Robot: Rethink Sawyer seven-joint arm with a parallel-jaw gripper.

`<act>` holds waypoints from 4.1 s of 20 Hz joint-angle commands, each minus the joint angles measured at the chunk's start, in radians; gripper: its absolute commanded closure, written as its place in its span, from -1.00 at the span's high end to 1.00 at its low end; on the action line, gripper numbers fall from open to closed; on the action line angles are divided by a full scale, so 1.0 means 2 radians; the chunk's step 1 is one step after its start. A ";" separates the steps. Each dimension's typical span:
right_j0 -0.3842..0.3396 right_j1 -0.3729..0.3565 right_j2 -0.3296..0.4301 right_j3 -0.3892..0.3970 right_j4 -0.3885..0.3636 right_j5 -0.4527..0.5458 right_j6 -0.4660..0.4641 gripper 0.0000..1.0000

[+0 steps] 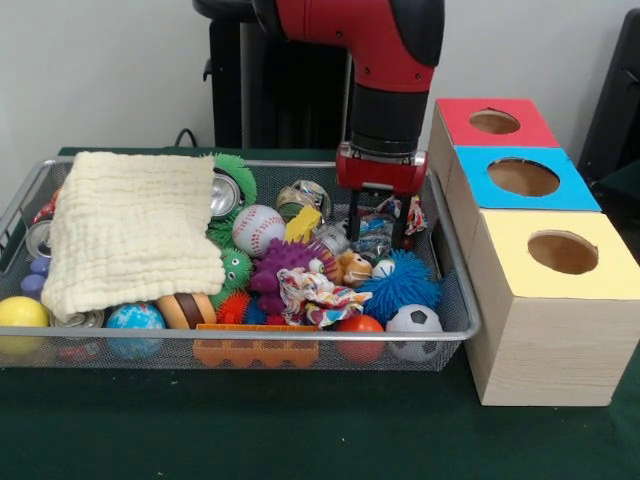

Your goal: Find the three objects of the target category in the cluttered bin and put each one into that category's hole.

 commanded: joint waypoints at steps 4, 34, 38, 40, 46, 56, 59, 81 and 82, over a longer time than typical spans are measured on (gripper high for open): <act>-0.025 0.045 0.035 -0.084 -0.022 -0.015 0.060 1.00; -0.029 -0.067 0.063 0.013 -0.045 0.070 0.074 1.00; -0.033 -0.062 0.066 0.014 -0.049 0.064 0.071 1.00; -0.030 -0.056 0.063 0.012 -0.049 0.057 0.072 1.00; -0.033 -0.033 0.063 -0.003 -0.055 0.051 0.063 1.00; -0.018 -0.016 0.044 -0.026 -0.048 0.093 0.043 1.00; -0.024 -0.013 0.049 -0.030 -0.048 0.114 0.038 1.00; -0.043 0.023 0.064 -0.038 -0.066 0.075 0.053 1.00; -0.044 0.026 0.064 -0.038 -0.067 0.069 0.054 1.00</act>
